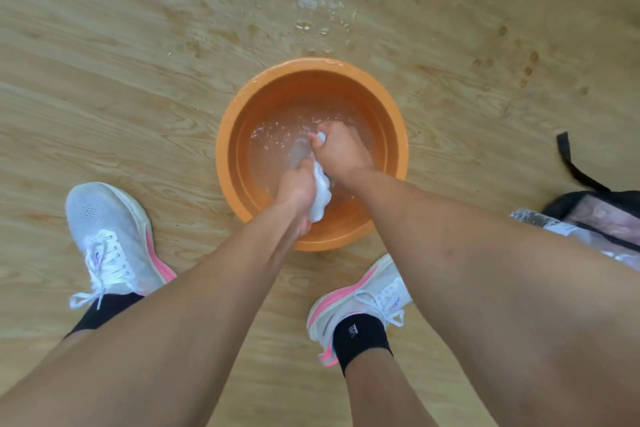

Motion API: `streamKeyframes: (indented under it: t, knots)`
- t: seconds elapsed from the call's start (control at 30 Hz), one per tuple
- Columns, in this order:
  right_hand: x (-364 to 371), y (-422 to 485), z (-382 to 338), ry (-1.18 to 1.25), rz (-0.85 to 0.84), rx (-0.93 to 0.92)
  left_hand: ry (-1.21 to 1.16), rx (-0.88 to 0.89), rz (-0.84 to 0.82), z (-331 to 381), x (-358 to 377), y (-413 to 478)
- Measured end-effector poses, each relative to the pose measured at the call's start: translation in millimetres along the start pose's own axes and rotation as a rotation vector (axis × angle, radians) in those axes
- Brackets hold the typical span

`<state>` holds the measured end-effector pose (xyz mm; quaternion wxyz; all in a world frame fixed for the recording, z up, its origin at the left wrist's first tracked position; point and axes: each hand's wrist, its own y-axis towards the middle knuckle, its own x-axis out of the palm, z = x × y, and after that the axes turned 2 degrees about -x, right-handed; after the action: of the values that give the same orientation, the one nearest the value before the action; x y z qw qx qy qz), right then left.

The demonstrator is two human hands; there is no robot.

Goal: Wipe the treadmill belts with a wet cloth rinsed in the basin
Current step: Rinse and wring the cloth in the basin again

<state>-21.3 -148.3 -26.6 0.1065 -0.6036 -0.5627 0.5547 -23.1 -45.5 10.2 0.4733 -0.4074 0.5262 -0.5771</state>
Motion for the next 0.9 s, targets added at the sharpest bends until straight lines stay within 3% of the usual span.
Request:
streamKeyframes:
  t: [0.1, 0.17, 0.33, 0.5, 0.63, 0.73, 0.83, 0.9]
  knots:
    - [-13.2, -17.1, 3.0, 0.080, 0.081, 0.027, 0.306, 0.419, 0.116, 7.3, -19.9, -22.2]
    - [-26.6, -32.6, 6.3, 0.194, 0.140, 0.035, 0.553, 0.587, 0.210, 15.2, -39.2, -39.3]
    - [-66.9, -96.3, 4.0, 0.203, 0.104, -0.150, 0.855, 0.793, 0.276, 24.6, -84.6, -80.1]
    - [-99.8, -161.4, 1.3, 0.079, 0.078, -0.261, 0.930, 0.943, 0.239, 29.7, -102.9, -135.1]
    - [-124.9, -208.1, -24.5, 0.234, 0.202, -0.252, 0.911, 0.966, 0.164, 38.5, -96.2, -179.4]
    - [-148.7, -235.5, -50.6, 0.398, 0.231, -0.180, 0.731, 0.933, 0.074, 55.4, -87.9, -210.4]
    - [-173.2, -263.6, -76.6, 0.544, 0.246, -0.177, 0.369, 0.728, -0.040, 69.5, -66.4, -237.2]
    - [-184.6, -281.6, -95.6, 0.656, 0.257, -0.214, 0.063, 0.467, -0.215, 76.4, -49.7, -251.4]
